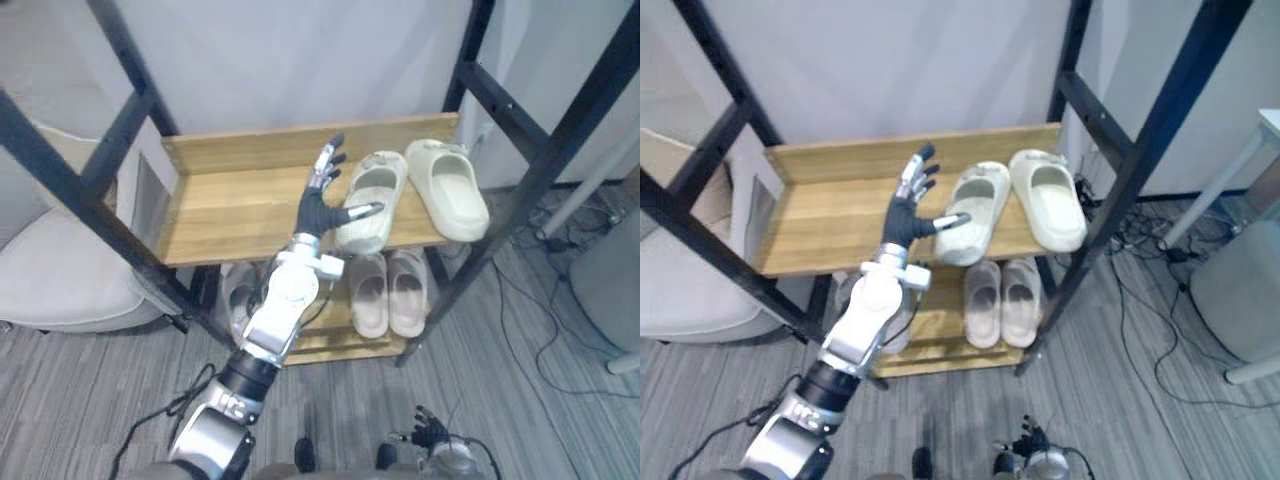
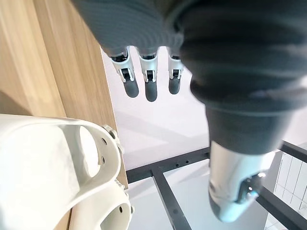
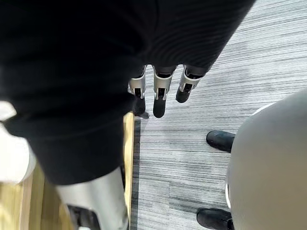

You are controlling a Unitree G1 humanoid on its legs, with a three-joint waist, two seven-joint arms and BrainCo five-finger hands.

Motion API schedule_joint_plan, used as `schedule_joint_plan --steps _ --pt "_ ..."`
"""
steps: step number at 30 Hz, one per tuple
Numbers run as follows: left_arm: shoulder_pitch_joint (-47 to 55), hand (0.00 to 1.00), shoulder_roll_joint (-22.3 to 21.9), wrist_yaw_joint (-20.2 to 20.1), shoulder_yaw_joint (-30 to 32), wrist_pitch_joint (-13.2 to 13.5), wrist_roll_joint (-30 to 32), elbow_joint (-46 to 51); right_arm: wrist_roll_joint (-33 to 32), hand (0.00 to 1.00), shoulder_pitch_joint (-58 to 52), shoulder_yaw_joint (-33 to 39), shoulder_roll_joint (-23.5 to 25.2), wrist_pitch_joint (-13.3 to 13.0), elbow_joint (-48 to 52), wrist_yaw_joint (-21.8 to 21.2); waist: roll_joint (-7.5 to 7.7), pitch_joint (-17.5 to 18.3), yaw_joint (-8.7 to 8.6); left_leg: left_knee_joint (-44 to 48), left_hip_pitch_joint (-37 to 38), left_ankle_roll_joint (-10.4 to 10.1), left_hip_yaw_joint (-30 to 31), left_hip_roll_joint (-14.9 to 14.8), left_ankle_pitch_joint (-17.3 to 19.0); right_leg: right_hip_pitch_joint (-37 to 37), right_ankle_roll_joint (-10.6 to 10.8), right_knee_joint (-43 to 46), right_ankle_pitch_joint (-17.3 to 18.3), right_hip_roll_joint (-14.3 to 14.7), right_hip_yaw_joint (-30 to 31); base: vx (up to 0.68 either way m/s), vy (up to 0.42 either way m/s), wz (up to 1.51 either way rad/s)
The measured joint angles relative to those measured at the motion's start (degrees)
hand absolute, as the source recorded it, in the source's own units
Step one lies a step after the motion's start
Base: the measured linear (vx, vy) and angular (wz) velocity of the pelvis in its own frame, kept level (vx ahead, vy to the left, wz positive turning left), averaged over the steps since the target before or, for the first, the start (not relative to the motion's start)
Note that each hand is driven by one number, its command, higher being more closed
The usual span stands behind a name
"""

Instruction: Organize the slippers on the shoe rack

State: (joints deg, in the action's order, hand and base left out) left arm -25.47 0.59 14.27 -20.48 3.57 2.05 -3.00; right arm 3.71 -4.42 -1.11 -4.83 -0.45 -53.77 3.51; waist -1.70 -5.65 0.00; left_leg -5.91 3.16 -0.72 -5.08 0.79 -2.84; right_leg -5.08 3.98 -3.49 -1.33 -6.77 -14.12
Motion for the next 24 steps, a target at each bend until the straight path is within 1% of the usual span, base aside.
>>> schedule_joint_plan --steps 3,7,11,12,17,22,24 --pt "0.65 0.0 -0.66 -0.86 -0.96 0.0 0.04 0.2 -0.07 0.0 -0.25 -1.29 -0.02 0.01 -0.01 0.06 0.5 0.68 0.33 -0.01 -0.05 0.02 0.95 0.04 -0.02 0.09 0.0 1.14 0.66 -0.13 -1.06 -0.03 0.003 0.2" --pt "4.22 0.0 -0.63 -0.96 -1.4 0.01 0.03 0.04 -0.34 0.0 -0.21 -1.81 0.37 0.05 0.0 0.15 1.07 1.21 0.44 -0.02 0.78 0.06 1.07 0.05 -0.05 -1.02 0.0 0.56 0.65 -0.05 -1.64 -0.01 -0.004 0.03" --pt "5.52 0.0 -0.64 -1.09 -1.98 -0.01 0.04 -0.16 -0.37 0.0 -0.12 -1.92 0.69 0.05 0.0 0.68 1.53 1.59 0.43 -0.05 0.78 -0.01 2.19 0.07 -0.09 -1.63 0.0 -0.25 0.66 0.08 -2.9 -0.02 -0.017 0.14" --pt "5.61 0.0 -0.67 -1.19 -1.99 0.0 0.04 -1.14 -0.37 0.0 -0.25 -1.92 1.02 0.08 0.0 1.01 1.98 1.93 0.45 -0.06 0.81 -0.07 2.6 0.03 -0.11 -2.19 -0.03 -0.92 0.63 0.33 -3.33 -0.01 -0.033 0.17" --pt "6.54 0.0 -0.64 -2.15 -1.93 -0.08 0.02 -4.37 -0.38 0.0 -0.07 -1.92 2.24 0.1 0.0 1.19 2.95 2.55 0.48 -0.05 0.8 -0.3 2.64 -0.29 -0.07 -2.63 -0.15 -1.54 0.54 0.69 -3.85 0.01 -0.016 0.05" --pt "7.1 0.0 -0.72 -2.17 -1.51 -0.13 -0.08 -5.66 -0.37 0.0 0.03 -1.93 2.62 0.11 0.0 1.21 3.25 2.64 0.46 -0.04 0.91 -0.6 2.54 -0.34 0.01 -3.03 -0.13 -1.57 0.57 0.72 -3.83 0.0 0.0 0.0" --pt "7.1 0.0 -0.71 -2.13 -0.14 -0.14 -0.26 -6.67 -0.37 0.0 0.06 -1.91 2.85 0.11 0.0 1.22 3.47 2.66 0.45 -0.04 0.93 -0.62 2.39 -0.4 0.02 -3.05 -0.13 -1.57 0.56 0.73 -3.74 0.0 0.0 0.0"
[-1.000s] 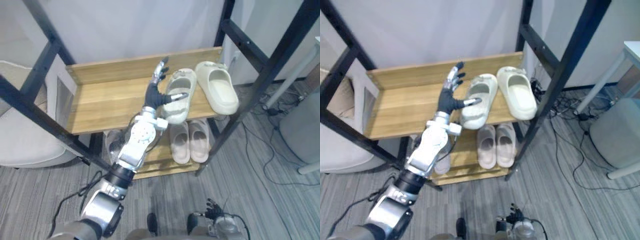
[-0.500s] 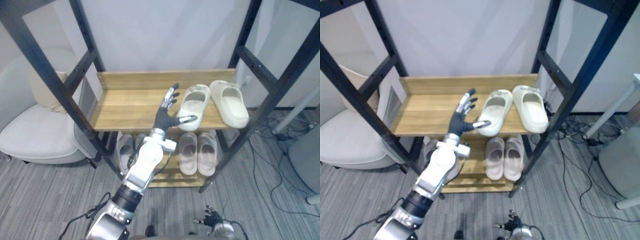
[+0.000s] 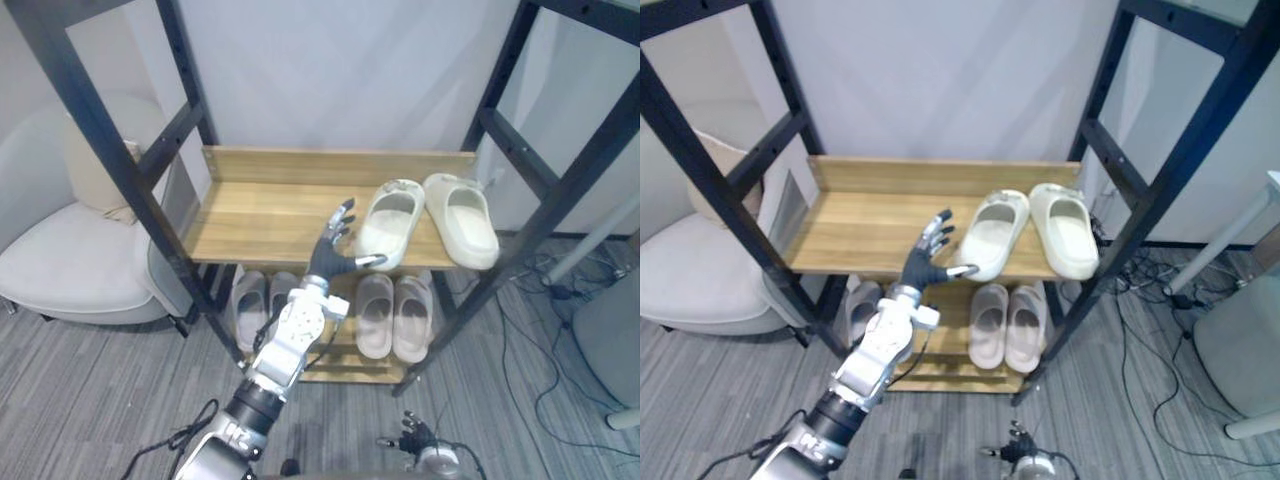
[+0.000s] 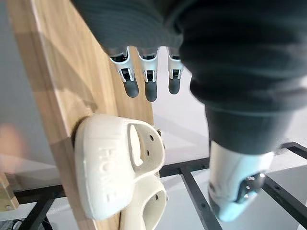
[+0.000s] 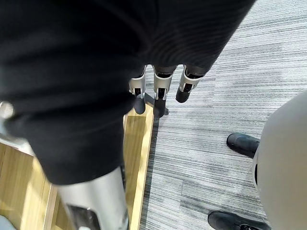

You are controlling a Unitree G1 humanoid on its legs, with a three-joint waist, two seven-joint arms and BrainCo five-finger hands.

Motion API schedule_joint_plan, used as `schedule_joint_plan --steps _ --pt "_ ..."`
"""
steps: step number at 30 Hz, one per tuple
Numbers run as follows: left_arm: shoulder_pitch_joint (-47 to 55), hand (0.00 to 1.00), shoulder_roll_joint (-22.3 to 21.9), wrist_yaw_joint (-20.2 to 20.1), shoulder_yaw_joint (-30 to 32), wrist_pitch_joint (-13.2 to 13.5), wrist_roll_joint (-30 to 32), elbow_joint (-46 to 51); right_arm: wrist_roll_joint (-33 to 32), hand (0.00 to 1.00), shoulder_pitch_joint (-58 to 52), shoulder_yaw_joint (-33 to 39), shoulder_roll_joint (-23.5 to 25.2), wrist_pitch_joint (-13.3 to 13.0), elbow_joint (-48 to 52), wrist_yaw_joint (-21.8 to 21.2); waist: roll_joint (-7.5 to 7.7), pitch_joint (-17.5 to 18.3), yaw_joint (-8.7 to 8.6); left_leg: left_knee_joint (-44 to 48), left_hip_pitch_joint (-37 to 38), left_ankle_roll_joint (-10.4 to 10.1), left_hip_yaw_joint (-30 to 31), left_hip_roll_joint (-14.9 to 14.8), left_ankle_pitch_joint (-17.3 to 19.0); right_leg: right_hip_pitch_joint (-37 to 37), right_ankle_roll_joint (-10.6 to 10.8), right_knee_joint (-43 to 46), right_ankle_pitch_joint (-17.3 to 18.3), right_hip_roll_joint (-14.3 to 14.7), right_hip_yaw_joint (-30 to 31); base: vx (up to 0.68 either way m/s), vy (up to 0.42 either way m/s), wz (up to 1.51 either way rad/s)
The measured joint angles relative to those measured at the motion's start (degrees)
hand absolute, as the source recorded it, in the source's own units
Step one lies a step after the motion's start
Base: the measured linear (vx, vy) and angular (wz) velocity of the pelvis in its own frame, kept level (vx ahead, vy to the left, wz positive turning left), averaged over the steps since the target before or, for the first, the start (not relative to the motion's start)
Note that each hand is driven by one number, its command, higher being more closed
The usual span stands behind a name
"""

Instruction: Organize the slippers on the shoe rack

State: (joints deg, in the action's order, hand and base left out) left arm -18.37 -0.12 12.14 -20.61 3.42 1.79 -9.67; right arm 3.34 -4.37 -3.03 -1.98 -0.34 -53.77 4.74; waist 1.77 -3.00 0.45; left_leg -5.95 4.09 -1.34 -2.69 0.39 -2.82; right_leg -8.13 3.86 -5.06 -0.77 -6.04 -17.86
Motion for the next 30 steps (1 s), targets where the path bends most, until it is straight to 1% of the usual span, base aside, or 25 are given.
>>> schedule_joint_plan --steps 7,12,23,30 --pt "0.04 0.0 0.24 0.06 2.69 -0.29 -1.03 -1.19 0.05 0.0 0.01 0.01 1.3 0.02 0.02 -0.08 0.92 0.08 -0.05 -0.02 0.43 -0.03 -0.91 -0.36 0.02 -0.04 -0.13 -0.24 -0.11 0.19 0.77 -0.02 -0.003 -0.06" --pt "0.04 0.0 -0.14 -0.07 2.56 -0.32 -1.61 -2.43 0.11 0.0 0.05 0.01 1.92 0.04 0.07 -0.1 1.28 0.3 -0.13 -0.23 0.56 -0.13 -1.49 -0.57 0.08 0.09 -0.21 -0.34 -0.17 0.32 1.23 -0.01 0.0 -0.05" --pt "-0.45 0.0 -0.77 -1.12 -0.66 -0.17 -2.16 -5.82 0.09 0.0 0.03 0.07 1.95 0.28 0.07 -0.1 1.29 0.31 -0.5 -0.17 0.61 -0.27 -1.56 -0.61 0.18 0.12 -0.19 -0.19 -0.15 0.36 1.29 0.0 0.0 0.0" --pt "-2.69 0.0 -0.8 -1.1 -0.85 0.34 -4.21 -9.07 0.09 0.0 0.04 0.25 1.92 0.42 0.07 -0.1 1.37 0.39 -0.5 -0.31 0.95 -0.55 -3.09 -0.97 0.39 0.86 -0.21 -0.38 -0.17 0.65 2.91 -0.02 0.001 -0.1"
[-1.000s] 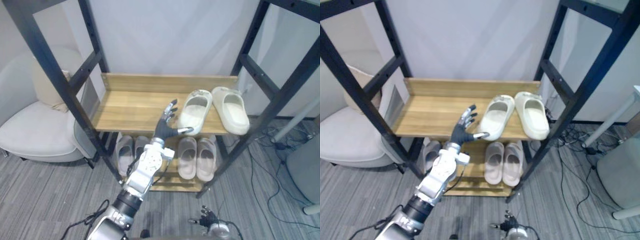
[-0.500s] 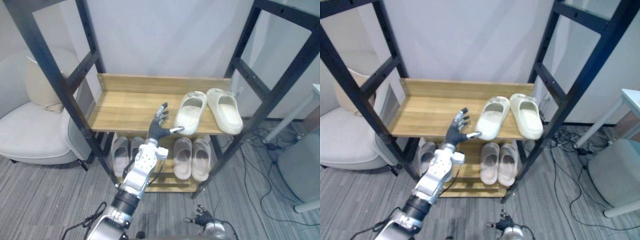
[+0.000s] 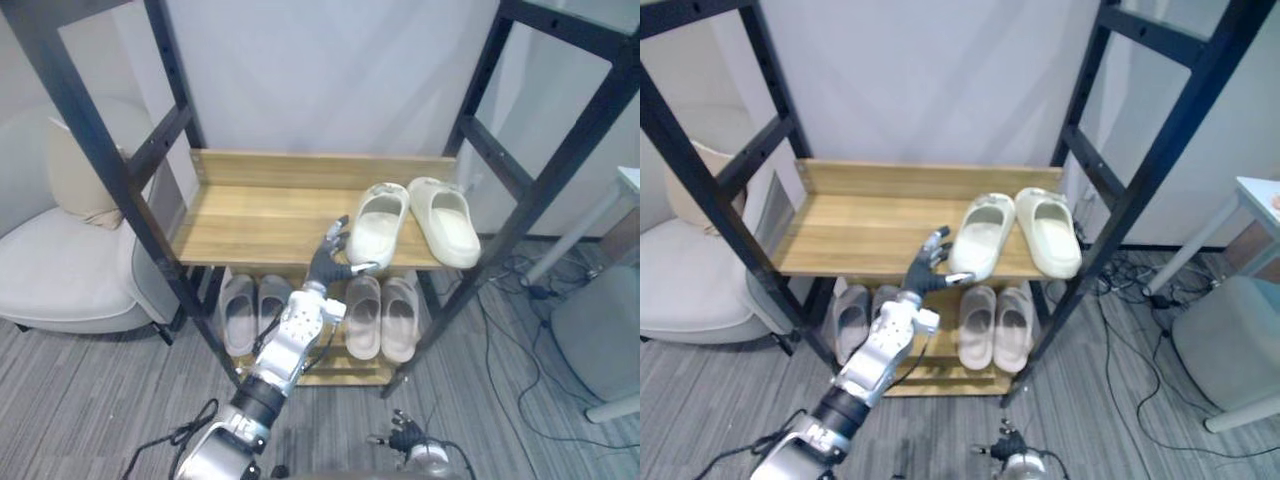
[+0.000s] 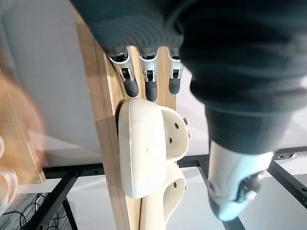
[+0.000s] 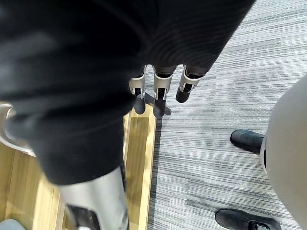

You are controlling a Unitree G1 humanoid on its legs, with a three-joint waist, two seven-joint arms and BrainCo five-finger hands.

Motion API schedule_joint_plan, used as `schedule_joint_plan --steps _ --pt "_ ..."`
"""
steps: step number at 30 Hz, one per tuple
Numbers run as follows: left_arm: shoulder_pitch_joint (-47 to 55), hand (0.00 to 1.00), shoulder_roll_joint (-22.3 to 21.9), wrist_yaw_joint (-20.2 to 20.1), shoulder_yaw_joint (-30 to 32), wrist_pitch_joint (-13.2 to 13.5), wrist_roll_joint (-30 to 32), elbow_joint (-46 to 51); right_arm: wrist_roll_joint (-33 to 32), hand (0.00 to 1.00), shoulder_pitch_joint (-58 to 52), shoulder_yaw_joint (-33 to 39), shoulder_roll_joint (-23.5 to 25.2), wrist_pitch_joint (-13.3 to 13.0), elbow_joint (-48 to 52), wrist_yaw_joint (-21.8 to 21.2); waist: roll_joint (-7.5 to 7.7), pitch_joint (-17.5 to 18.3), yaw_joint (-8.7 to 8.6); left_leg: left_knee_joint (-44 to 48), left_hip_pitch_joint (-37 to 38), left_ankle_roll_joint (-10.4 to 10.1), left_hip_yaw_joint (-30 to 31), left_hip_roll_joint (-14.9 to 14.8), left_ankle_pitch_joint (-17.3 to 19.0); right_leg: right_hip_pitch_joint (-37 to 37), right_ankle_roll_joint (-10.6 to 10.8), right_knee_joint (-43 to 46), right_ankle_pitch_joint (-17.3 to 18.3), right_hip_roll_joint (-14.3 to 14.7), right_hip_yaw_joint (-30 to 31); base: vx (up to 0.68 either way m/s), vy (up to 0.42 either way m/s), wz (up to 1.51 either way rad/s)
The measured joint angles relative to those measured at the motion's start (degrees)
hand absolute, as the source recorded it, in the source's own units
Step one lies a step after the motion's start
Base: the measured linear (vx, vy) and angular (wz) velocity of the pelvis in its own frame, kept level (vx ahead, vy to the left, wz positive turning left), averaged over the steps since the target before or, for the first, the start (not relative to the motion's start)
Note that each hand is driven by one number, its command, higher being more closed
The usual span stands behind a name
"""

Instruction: Organize the slippers on the shoe rack

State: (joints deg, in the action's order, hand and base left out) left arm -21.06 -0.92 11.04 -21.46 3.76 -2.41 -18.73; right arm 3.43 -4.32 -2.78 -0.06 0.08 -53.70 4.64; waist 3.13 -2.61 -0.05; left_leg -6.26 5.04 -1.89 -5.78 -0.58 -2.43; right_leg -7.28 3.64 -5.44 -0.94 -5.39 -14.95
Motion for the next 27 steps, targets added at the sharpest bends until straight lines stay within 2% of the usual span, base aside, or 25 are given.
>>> schedule_joint_plan --steps 13,27 --pt "-6.87 0.0 -0.76 0.04 -1.53 0.84 -1.69 -8.29 -0.01 0.0 0.79 1.11 0.0 0.25 -0.03 0.02 -0.31 0.19 -1.27 0.02 -0.03 -0.57 -2.03 -0.53 0.53 1.13 -0.11 0.0 -0.15 0.48 2.16 0.01 0.002 -0.09" --pt "-10.82 0.0 -0.85 1.33 1.87 0.9 -1.82 -13.72 0.02 0.0 1.19 2.58 -0.04 0.26 -1.13 0.23 -0.88 0.5 -2.26 0.29 0.16 -0.63 -2.88 -0.62 0.58 1.31 -0.44 -0.01 -0.4 0.56 2.92 0.01 0.0 -0.02"
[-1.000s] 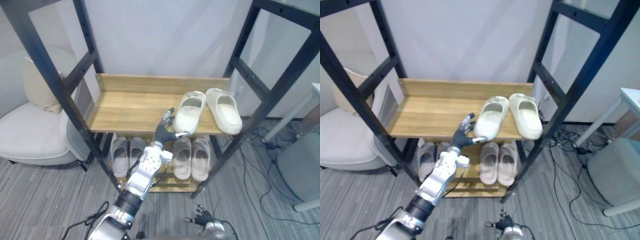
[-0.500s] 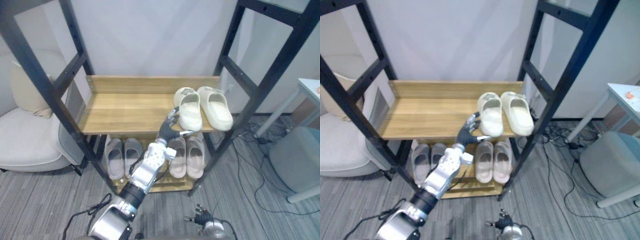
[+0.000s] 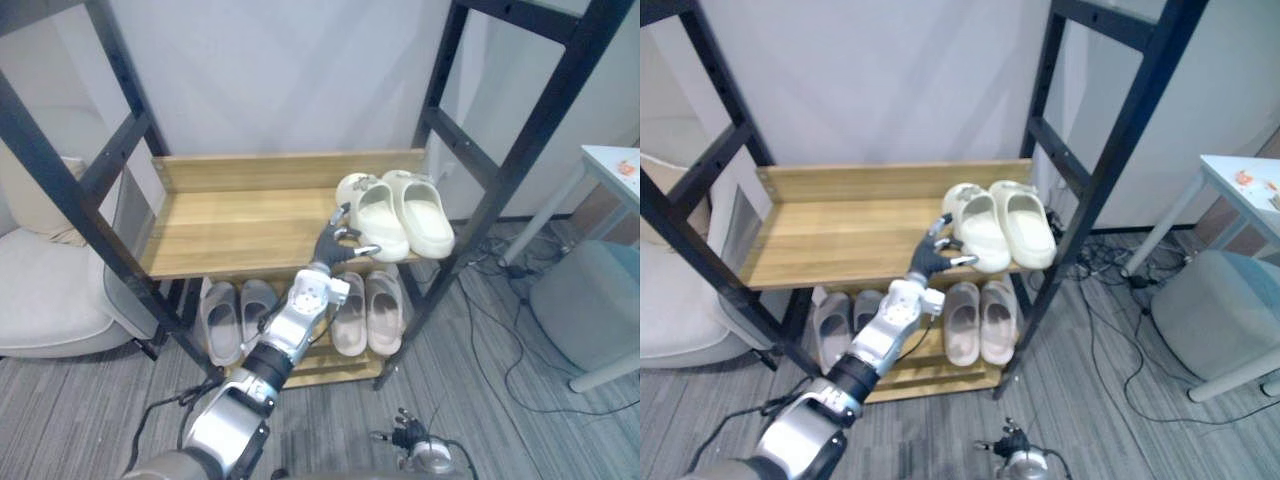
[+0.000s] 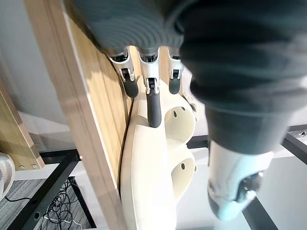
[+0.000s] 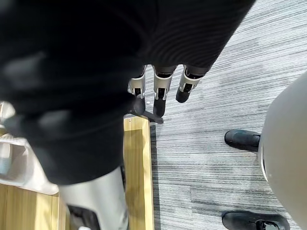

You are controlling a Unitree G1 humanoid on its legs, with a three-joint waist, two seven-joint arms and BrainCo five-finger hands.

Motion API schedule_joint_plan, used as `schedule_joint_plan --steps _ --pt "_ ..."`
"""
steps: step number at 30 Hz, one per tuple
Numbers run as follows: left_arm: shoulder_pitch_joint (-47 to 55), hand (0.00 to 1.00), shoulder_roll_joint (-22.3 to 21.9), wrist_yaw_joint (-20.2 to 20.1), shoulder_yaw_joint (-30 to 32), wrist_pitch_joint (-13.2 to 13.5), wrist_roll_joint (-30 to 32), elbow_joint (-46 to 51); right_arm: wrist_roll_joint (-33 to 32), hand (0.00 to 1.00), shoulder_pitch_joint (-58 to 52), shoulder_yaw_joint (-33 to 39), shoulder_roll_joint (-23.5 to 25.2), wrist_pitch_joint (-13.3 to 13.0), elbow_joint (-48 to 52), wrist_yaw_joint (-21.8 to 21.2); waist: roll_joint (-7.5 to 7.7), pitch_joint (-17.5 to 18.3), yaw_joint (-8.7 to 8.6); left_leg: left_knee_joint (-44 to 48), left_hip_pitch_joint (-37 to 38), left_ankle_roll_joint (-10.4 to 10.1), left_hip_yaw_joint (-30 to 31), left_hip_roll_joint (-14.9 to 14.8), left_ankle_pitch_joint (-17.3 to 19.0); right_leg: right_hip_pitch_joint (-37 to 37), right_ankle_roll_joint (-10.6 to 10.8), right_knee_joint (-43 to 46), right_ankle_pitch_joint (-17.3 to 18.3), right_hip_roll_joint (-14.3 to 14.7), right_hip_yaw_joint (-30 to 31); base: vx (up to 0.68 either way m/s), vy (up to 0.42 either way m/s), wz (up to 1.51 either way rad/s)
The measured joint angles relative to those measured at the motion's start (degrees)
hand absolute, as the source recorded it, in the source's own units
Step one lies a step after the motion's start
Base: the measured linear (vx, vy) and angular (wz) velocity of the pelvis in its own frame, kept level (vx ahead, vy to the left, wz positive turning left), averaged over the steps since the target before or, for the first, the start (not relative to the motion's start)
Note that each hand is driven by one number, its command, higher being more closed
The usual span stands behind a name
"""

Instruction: Organize the slippers on the shoe rack

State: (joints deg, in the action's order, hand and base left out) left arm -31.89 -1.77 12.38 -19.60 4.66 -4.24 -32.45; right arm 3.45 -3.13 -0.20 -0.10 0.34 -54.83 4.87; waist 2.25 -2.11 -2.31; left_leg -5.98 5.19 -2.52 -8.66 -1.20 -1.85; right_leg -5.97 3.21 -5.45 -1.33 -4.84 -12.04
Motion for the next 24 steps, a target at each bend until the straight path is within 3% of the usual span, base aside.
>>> schedule_joint_plan --steps 6,16,20,21,24 --pt "0.23 0.0 0.26 -0.09 0.5 -0.21 0.09 0.36 0.03 0.0 0.53 0.03 -0.14 0.0 0.0 0.02 -0.55 0.1 -0.07 0.0 0.0 -0.02 -0.04 -0.11 0.02 0.0 -0.01 0.01 0.01 0.15 0.04 0.0 0.0 0.0" --pt "9.81 0.0 1.24 -2.67 -0.02 -0.7 -1.71 12.58 0.05 0.0 0.79 -0.63 0.03 0.12 -0.02 -0.19 -0.98 0.0 -0.03 0.02 0.73 -0.1 1.62 -0.12 0.07 -1.67 0.27 0.36 0.35 0.15 -1.74 0.0 -0.002 0.08" --pt "14.36 0.0 3.09 -4.12 -3.13 -1.11 -4.56 21.58 0.06 0.0 0.59 -2.06 -0.02 0.12 -0.08 -0.26 -0.92 0.04 0.72 0.04 0.76 -0.09 3.1 -0.05 0.04 -2.32 -0.13 0.38 0.84 -0.02 -3.15 -0.02 -0.008 0.18" --pt "15.15 0.0 3.27 -4.57 -4.88 -1.08 -5.07 25.0 0.09 0.0 0.06 -2.34 -0.14 0.07 -0.08 -0.27 -0.95 0.09 1.62 0.04 0.57 -0.1 3.29 -0.06 0.07 -2.22 -0.17 0.39 0.92 -0.01 -3.26 -0.02 -0.007 0.16" --pt "16.28 0.0 3.66 -7.43 -9.11 0.11 -7.4 31.4 0.1 0.0 -0.25 -2.42 -0.14 0.07 -0.24 -0.27 -1.0 0.16 2.6 0.05 -0.45 0.04 4.62 0.13 -0.07 -2.18 -0.12 0.41 0.98 -0.13 -4.64 0.02 -0.007 0.2"
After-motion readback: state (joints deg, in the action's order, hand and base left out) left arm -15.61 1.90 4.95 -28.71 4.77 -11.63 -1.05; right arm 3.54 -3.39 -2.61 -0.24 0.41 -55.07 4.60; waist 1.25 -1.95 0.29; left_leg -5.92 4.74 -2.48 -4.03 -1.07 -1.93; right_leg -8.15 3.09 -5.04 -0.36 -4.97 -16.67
